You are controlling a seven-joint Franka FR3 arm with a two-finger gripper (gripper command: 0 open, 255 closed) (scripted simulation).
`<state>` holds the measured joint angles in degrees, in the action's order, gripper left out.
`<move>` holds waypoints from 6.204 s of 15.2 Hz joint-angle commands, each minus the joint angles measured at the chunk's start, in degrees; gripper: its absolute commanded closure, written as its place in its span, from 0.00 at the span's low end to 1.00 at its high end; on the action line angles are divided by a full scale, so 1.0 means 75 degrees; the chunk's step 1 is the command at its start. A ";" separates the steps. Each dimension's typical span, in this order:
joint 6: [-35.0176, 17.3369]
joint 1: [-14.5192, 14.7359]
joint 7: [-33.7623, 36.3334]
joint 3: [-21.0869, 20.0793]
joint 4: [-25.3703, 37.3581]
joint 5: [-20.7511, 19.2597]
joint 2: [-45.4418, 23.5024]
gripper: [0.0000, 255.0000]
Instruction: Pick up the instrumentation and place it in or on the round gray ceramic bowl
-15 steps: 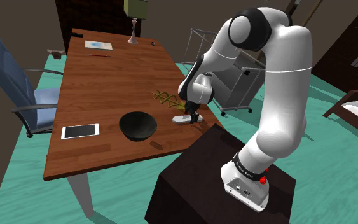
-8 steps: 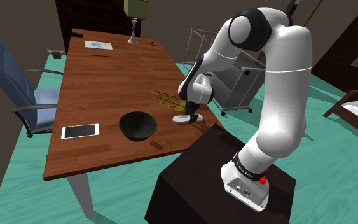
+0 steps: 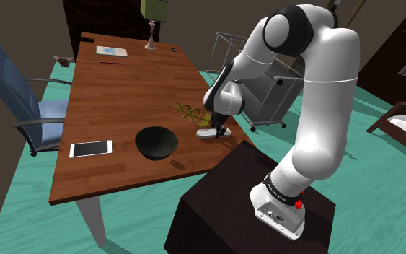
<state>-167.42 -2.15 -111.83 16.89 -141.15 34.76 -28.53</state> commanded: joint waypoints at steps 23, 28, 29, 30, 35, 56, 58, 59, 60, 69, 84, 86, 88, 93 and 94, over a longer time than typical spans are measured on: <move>0.2032 0.2299 0.2749 0.3010 -0.0696 -0.3681 0.2956 1.00; 0.2567 0.2401 0.3401 0.3242 -0.0664 -0.4597 0.3635 1.00; 0.2605 0.2396 0.3441 0.3244 -0.0660 -0.4654 0.3680 1.00; 0.2600 0.2507 0.3724 0.3146 -0.0716 -0.4743 0.3745 1.00; 0.2612 0.3051 0.5009 0.2598 -0.0855 -0.4972 0.3914 1.00; 0.3355 0.5265 0.8755 0.0423 0.1199 -0.4127 0.2409 1.00; 0.3166 0.5243 0.8683 0.0390 0.1175 -0.4020 0.2233 1.00; 0.3072 0.5229 0.8647 0.0370 0.1165 -0.3966 0.2144 1.00; 0.2980 0.5214 0.8609 0.0348 0.1157 -0.3910 0.2053 1.00; 0.2179 0.5019 0.8256 0.0072 0.1168 -0.3389 0.1198 1.00; 0.2069 0.4980 0.8206 0.0020 0.1181 -0.3315 0.1070 0.00; 0.2499 0.5131 0.8408 0.0212 0.1142 -0.3601 0.1559 0.00; 0.2901 0.5237 0.8589 0.0348 0.1144 -0.3858 0.1981 0.00; 0.2901 0.5228 0.8592 0.0339 0.1144 -0.3862 0.1982 0.00; 0.2901 0.5228 0.8592 0.0339 0.1144 -0.3862 0.1982 0.00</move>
<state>-145.69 37.05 -47.40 19.43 -132.57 5.81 -13.68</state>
